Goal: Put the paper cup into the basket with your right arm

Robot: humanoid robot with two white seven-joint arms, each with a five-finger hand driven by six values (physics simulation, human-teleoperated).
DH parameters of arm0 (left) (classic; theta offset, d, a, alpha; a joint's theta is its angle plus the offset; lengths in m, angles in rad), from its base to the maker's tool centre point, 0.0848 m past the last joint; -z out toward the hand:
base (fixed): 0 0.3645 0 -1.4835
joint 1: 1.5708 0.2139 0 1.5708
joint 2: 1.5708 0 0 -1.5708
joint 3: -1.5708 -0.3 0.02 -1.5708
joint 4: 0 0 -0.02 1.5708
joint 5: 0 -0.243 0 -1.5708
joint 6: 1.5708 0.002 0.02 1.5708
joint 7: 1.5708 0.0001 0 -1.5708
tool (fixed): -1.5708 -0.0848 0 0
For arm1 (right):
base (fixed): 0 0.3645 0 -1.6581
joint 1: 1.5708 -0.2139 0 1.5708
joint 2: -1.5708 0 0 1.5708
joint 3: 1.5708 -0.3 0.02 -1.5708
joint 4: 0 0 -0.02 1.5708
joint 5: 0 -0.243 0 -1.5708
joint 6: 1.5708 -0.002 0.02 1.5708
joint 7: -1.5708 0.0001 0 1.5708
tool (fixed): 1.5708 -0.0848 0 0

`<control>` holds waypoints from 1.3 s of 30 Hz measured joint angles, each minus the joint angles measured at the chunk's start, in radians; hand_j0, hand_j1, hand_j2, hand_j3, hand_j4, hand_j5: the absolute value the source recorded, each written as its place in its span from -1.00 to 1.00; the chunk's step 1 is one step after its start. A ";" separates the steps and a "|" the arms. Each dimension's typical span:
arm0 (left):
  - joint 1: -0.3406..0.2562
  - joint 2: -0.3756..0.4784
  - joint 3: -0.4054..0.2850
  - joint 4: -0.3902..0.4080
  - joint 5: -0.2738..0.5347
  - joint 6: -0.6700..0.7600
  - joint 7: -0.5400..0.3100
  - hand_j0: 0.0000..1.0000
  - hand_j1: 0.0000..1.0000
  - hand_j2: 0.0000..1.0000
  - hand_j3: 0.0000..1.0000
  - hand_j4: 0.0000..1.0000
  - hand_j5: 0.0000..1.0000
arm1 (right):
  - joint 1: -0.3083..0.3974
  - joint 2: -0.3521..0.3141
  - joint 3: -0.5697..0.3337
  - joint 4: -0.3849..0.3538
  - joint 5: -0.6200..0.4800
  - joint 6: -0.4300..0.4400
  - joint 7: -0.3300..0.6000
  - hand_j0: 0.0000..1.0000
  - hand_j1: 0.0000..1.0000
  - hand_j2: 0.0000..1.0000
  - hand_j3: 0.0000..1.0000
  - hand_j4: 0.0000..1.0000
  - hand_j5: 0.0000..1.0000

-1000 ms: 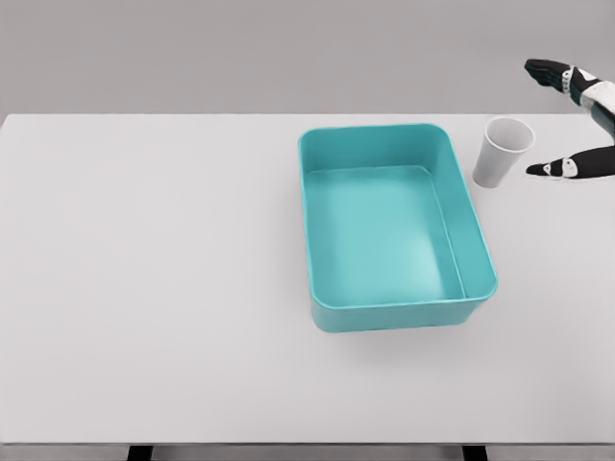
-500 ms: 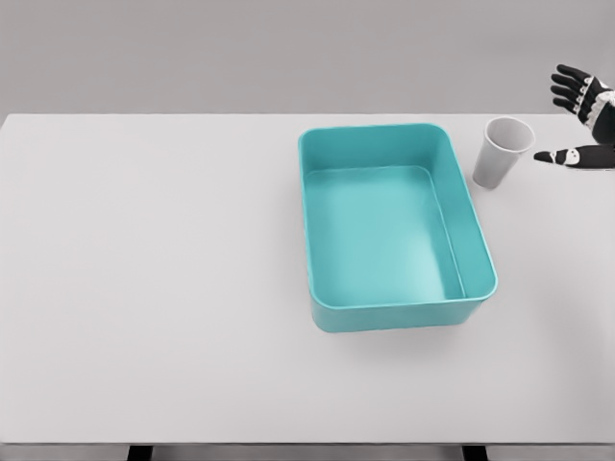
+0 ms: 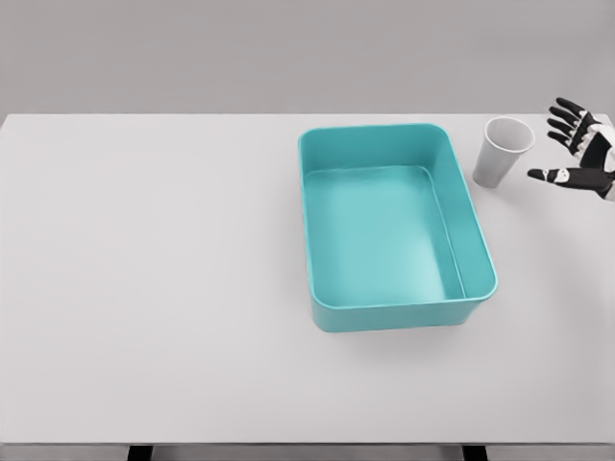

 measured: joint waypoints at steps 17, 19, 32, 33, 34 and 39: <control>0.000 0.000 0.000 0.000 0.000 0.000 0.000 1.00 1.00 1.00 1.00 1.00 1.00 | -0.028 0.063 0.006 0.075 0.005 -0.003 0.000 1.00 1.00 1.00 1.00 1.00 1.00; 0.000 0.000 0.000 0.000 0.000 0.000 0.000 1.00 1.00 1.00 1.00 1.00 1.00 | -0.038 0.069 0.007 0.089 0.007 -0.003 0.000 1.00 1.00 1.00 1.00 1.00 1.00; 0.000 0.000 0.000 0.000 0.000 0.000 0.000 1.00 1.00 1.00 1.00 1.00 1.00 | -0.054 0.089 0.010 0.122 0.013 -0.003 0.000 1.00 1.00 1.00 1.00 1.00 1.00; 0.000 0.000 0.000 0.000 0.000 0.000 0.000 1.00 1.00 1.00 1.00 1.00 1.00 | -0.054 0.091 0.010 0.123 0.014 -0.003 0.000 1.00 1.00 1.00 1.00 1.00 1.00; 0.000 0.000 0.000 0.000 0.000 0.000 0.000 1.00 1.00 1.00 1.00 1.00 1.00 | -0.054 0.094 0.011 0.125 0.014 -0.003 0.000 1.00 1.00 1.00 1.00 1.00 1.00; 0.000 0.000 0.000 0.000 0.000 0.000 0.000 1.00 1.00 1.00 1.00 1.00 1.00 | -0.067 0.107 0.012 0.131 0.017 -0.003 0.000 1.00 1.00 1.00 1.00 1.00 1.00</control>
